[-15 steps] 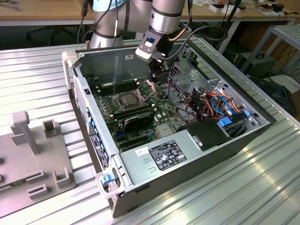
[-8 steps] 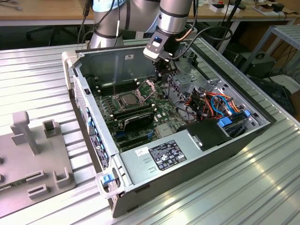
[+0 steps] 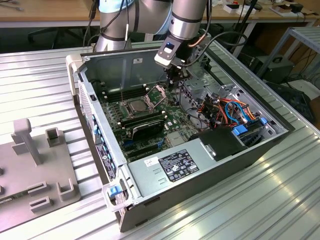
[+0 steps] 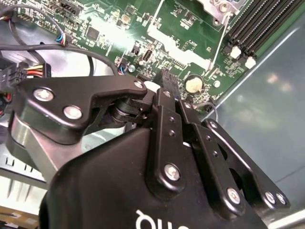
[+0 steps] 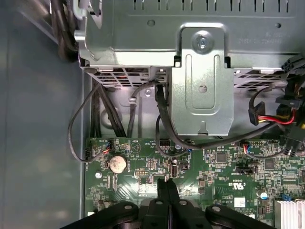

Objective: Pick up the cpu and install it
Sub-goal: 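Close the cpu cover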

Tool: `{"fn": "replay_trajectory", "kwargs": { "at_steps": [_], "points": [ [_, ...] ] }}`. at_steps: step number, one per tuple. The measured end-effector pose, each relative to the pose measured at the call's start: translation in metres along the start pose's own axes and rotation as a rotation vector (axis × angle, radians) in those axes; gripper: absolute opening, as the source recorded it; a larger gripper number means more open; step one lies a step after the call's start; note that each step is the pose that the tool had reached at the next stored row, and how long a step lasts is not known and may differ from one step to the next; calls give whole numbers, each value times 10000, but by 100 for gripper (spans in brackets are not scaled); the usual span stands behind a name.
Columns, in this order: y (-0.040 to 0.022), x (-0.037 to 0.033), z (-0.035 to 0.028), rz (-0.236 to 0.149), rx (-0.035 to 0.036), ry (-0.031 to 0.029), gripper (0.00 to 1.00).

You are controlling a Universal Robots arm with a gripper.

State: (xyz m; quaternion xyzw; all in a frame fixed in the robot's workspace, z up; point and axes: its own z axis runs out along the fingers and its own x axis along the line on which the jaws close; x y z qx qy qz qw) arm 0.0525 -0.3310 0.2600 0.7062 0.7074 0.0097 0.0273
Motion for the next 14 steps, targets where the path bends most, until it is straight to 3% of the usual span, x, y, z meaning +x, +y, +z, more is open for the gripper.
{"fn": "replay_trajectory", "kwargs": {
  "at_steps": [5, 11, 14],
  "points": [
    [-4, 2, 89, -3, 0, 0, 11],
    [-8, 2, 93, -1, 0, 0, 11],
    [-68, 2, 90, -2, -9, 0, 11]
  ]
}}
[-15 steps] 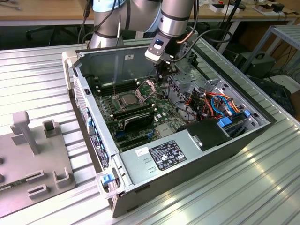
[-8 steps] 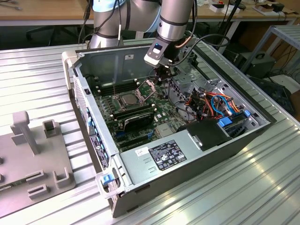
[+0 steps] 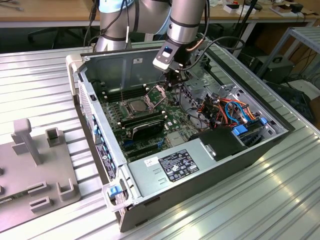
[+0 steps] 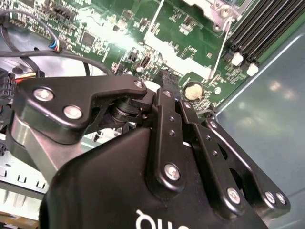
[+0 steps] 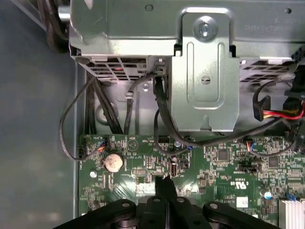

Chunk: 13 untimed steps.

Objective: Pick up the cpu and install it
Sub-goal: 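Close the cpu cover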

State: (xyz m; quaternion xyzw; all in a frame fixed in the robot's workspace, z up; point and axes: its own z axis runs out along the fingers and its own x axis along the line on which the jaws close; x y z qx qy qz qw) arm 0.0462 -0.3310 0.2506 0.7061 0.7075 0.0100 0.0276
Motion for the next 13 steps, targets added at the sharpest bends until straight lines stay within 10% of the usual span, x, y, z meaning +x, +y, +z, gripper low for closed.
{"fn": "replay_trajectory", "kwargs": {
  "at_steps": [13],
  "points": [
    [-384, 1, -20, 29, -146, 40, 11]
  ]
}}
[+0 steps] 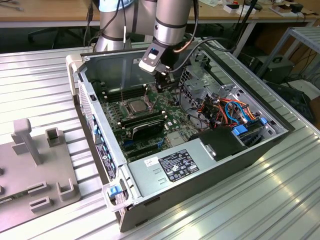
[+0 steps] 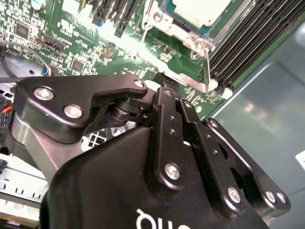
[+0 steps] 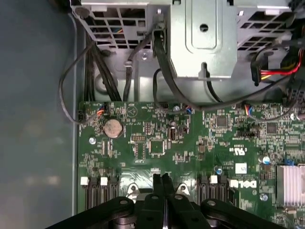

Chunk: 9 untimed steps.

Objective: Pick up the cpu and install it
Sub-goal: 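Close the cpu cover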

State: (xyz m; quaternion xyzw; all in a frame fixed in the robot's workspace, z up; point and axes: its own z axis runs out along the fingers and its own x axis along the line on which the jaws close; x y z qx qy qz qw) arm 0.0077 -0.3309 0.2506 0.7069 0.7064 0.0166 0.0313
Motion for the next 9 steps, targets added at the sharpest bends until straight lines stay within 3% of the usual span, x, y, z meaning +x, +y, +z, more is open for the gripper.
{"fn": "replay_trajectory", "kwargs": {
  "at_steps": [9],
  "points": [
    [-257, 1, -16, 19, -130, 32, 11]
  ]
}}
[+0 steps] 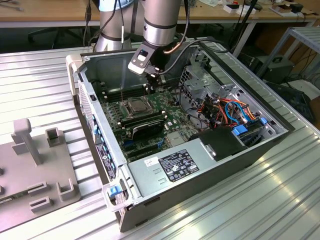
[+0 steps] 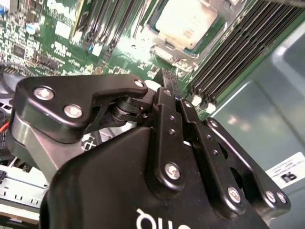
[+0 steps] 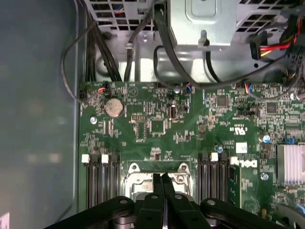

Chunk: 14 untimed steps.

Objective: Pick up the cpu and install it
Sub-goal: 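Close the cpu cover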

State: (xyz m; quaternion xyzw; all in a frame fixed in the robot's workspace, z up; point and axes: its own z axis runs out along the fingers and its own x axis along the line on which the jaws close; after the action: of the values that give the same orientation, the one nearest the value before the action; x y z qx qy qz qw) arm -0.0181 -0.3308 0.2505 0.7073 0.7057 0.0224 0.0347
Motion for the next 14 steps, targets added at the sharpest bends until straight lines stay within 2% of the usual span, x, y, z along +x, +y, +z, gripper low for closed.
{"fn": "replay_trajectory", "kwargs": {
  "at_steps": [6, 9, 14],
  "points": [
    [-10, 0, -1, 2, -1, -1, 11],
    [-43, 0, -2, 0, -10, 0, 11],
    [-47, 0, -3, 0, -11, -1, 11]
  ]
}}
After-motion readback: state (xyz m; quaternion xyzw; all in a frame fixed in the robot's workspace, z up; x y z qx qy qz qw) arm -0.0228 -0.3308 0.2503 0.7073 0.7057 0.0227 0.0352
